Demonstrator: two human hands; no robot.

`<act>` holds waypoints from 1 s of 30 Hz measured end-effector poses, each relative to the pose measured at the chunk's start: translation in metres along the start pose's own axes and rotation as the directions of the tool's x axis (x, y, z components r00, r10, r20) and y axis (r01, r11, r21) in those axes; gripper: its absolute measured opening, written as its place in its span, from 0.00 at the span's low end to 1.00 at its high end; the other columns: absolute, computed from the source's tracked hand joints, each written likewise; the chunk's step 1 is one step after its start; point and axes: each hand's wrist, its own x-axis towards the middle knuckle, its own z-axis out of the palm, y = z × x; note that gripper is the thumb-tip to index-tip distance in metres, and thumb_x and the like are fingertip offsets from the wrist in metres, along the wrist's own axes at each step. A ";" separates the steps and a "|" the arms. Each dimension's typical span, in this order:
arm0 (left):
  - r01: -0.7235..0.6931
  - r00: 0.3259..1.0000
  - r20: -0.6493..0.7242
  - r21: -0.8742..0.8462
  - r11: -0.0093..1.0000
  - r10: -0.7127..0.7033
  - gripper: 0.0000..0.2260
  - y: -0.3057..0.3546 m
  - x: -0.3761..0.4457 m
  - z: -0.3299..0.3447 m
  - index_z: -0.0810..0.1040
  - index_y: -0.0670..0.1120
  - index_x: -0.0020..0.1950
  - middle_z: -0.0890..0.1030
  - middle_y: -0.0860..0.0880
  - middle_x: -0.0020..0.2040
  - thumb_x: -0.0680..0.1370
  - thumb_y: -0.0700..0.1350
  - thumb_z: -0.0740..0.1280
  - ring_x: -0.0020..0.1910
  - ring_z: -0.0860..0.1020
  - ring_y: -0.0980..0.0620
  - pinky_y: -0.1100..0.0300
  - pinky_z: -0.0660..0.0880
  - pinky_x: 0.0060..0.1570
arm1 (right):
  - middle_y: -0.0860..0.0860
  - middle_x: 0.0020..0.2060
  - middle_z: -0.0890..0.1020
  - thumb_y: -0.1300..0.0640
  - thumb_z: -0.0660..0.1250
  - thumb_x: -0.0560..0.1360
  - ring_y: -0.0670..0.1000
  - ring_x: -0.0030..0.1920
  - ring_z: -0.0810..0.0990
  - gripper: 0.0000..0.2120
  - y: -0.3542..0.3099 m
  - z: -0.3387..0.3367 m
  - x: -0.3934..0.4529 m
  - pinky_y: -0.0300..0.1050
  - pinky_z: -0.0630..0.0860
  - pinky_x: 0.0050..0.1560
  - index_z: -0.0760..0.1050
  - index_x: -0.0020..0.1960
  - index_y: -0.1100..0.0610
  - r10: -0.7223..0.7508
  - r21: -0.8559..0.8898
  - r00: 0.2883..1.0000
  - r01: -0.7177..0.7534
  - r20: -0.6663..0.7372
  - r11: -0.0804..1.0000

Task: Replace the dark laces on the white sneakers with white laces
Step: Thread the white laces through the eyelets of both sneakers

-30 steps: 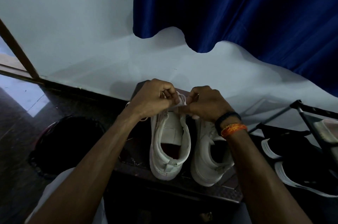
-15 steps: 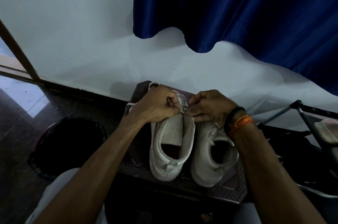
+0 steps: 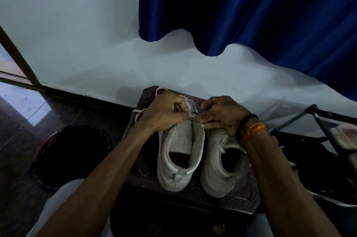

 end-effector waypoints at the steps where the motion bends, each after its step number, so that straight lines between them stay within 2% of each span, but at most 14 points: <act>1: -0.002 1.000 0.007 -0.004 1.000 0.002 0.03 -0.001 0.000 0.000 0.86 0.47 0.39 0.84 0.53 0.33 0.72 0.41 0.77 0.34 0.81 0.58 0.63 0.77 0.39 | 0.60 0.38 0.82 0.77 0.68 0.73 0.50 0.31 0.84 0.11 0.000 0.000 0.000 0.42 0.81 0.30 0.74 0.47 0.62 -0.001 -0.001 1.000 0.001 -0.003 1.000; 4: -0.008 1.000 0.025 -0.024 1.000 0.008 0.03 -0.002 0.000 0.000 0.86 0.46 0.39 0.83 0.54 0.32 0.72 0.42 0.78 0.30 0.78 0.62 0.68 0.73 0.34 | 0.59 0.36 0.81 0.77 0.68 0.73 0.49 0.31 0.84 0.11 0.001 0.000 0.000 0.41 0.80 0.30 0.74 0.45 0.62 -0.011 0.002 1.000 0.011 -0.012 1.000; 8: -0.034 0.999 0.020 -0.006 0.999 0.034 0.03 -0.001 -0.001 0.000 0.86 0.46 0.39 0.82 0.55 0.32 0.72 0.42 0.77 0.31 0.78 0.62 0.72 0.70 0.34 | 0.59 0.38 0.82 0.76 0.70 0.72 0.50 0.33 0.85 0.10 0.003 0.000 -0.001 0.41 0.81 0.32 0.76 0.46 0.63 -0.034 0.008 0.999 0.034 -0.002 0.999; 13: -0.060 0.998 -0.016 0.064 0.996 0.061 0.07 0.000 0.000 0.004 0.84 0.49 0.36 0.83 0.53 0.34 0.71 0.39 0.76 0.36 0.81 0.58 0.70 0.73 0.35 | 0.59 0.39 0.83 0.76 0.70 0.71 0.49 0.34 0.85 0.10 0.004 -0.001 -0.003 0.40 0.81 0.33 0.78 0.49 0.66 -0.056 0.027 0.998 0.056 0.007 0.998; 17: -0.084 0.996 0.006 0.038 0.996 0.084 0.04 -0.002 0.001 0.003 0.85 0.46 0.38 0.82 0.56 0.33 0.72 0.41 0.78 0.34 0.79 0.62 0.73 0.71 0.36 | 0.57 0.38 0.84 0.75 0.70 0.72 0.50 0.36 0.86 0.08 0.005 -0.002 -0.002 0.41 0.82 0.35 0.79 0.50 0.67 -0.063 0.053 0.998 0.062 0.012 0.997; 20: -0.113 0.994 0.002 0.039 0.993 0.113 0.03 -0.004 0.002 0.004 0.87 0.48 0.40 0.82 0.57 0.35 0.71 0.43 0.79 0.39 0.79 0.61 0.70 0.72 0.41 | 0.58 0.40 0.84 0.75 0.67 0.74 0.52 0.39 0.86 0.06 0.009 -0.004 0.000 0.42 0.83 0.39 0.80 0.49 0.69 -0.079 0.047 0.997 0.078 0.021 0.996; 22: -0.125 0.992 -0.010 0.055 0.991 0.126 0.04 -0.005 0.004 0.005 0.87 0.48 0.39 0.80 0.58 0.34 0.70 0.44 0.80 0.39 0.79 0.62 0.71 0.71 0.41 | 0.60 0.42 0.84 0.76 0.68 0.73 0.54 0.41 0.86 0.07 0.011 -0.005 0.004 0.45 0.84 0.43 0.81 0.49 0.69 -0.111 -0.053 0.994 0.111 0.015 0.992; 25: -0.120 0.992 -0.020 0.043 0.992 0.121 0.05 -0.005 0.004 0.006 0.88 0.48 0.40 0.78 0.60 0.35 0.68 0.42 0.81 0.37 0.77 0.65 0.75 0.67 0.38 | 0.57 0.40 0.87 0.72 0.72 0.69 0.55 0.43 0.87 0.10 0.012 -0.005 0.009 0.50 0.84 0.49 0.86 0.43 0.59 -0.222 -0.382 0.975 0.203 -0.008 0.901; 27: -0.122 0.992 -0.024 0.034 0.992 0.123 0.05 -0.004 0.004 0.006 0.88 0.47 0.40 0.78 0.61 0.35 0.68 0.41 0.82 0.38 0.77 0.66 0.76 0.67 0.39 | 0.54 0.37 0.87 0.70 0.73 0.68 0.51 0.38 0.87 0.11 0.011 -0.004 0.010 0.45 0.84 0.46 0.86 0.42 0.56 -0.290 -0.572 0.957 0.225 -0.024 0.789; 30: -0.124 0.992 -0.023 0.024 0.992 0.124 0.05 -0.004 0.003 0.005 0.88 0.47 0.40 0.78 0.62 0.34 0.68 0.41 0.81 0.38 0.78 0.66 0.76 0.68 0.40 | 0.51 0.35 0.86 0.66 0.75 0.70 0.44 0.33 0.85 0.07 0.012 -0.003 0.008 0.34 0.81 0.41 0.86 0.43 0.56 -0.367 -0.665 0.930 0.276 0.003 0.694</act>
